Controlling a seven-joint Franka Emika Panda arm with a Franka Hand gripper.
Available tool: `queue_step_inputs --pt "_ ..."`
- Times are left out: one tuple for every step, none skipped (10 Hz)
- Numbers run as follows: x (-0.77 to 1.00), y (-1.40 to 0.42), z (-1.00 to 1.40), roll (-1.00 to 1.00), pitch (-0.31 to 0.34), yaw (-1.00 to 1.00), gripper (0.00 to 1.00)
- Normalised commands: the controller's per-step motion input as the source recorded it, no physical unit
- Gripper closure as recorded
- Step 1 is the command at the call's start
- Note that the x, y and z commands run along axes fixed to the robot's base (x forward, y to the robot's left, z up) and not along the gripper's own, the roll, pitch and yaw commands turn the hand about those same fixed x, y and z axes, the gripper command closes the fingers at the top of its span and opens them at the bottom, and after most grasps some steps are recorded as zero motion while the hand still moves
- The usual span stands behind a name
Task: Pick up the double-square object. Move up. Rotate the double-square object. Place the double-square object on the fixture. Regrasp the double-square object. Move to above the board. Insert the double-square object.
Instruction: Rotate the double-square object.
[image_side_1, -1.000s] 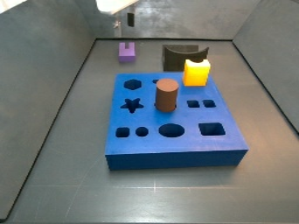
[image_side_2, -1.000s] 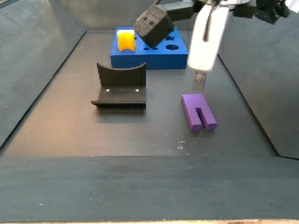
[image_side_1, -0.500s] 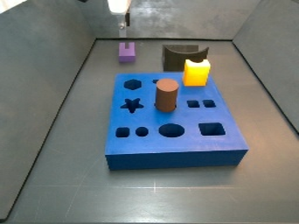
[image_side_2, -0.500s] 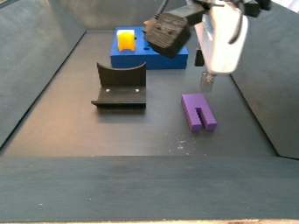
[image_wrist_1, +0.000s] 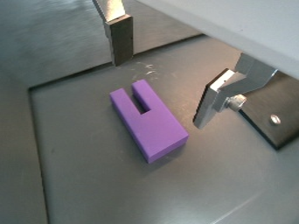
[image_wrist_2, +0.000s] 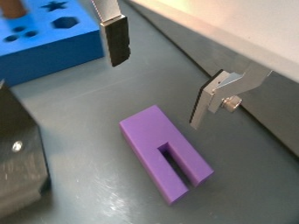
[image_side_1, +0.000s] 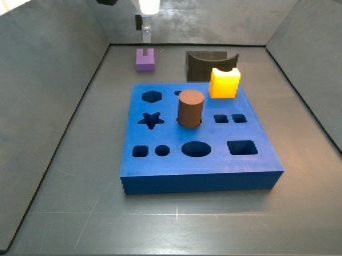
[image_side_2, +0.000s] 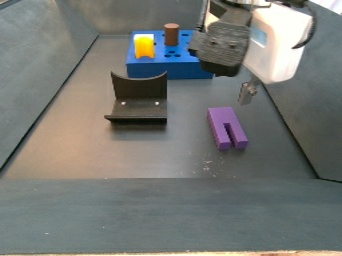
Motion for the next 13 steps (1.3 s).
queue_step_inputs --pt "0.03 0.00 -0.05 0.00 0.000 1.00 0.00" --pt "0.03 0.00 -0.05 0.00 0.000 1.00 0.00" --pt "0.03 0.00 -0.05 0.00 0.000 1.00 0.00" --pt "0.03 0.00 -0.05 0.00 0.000 1.00 0.00" --pt "0.03 0.00 -0.05 0.00 0.000 1.00 0.00" --pt "0.03 0.00 -0.05 0.00 0.000 1.00 0.00" --pt "0.03 0.00 -0.05 0.00 0.000 1.00 0.00" --pt "0.03 0.00 -0.05 0.00 0.000 1.00 0.00" --pt "0.03 0.00 -0.05 0.00 0.000 1.00 0.00" --pt "0.03 0.00 -0.05 0.00 0.000 1.00 0.00" --pt "0.03 0.00 -0.05 0.00 0.000 1.00 0.00" --pt "0.03 0.00 -0.05 0.00 0.000 1.00 0.00" --pt "0.03 0.00 -0.05 0.01 0.001 1.00 0.00"
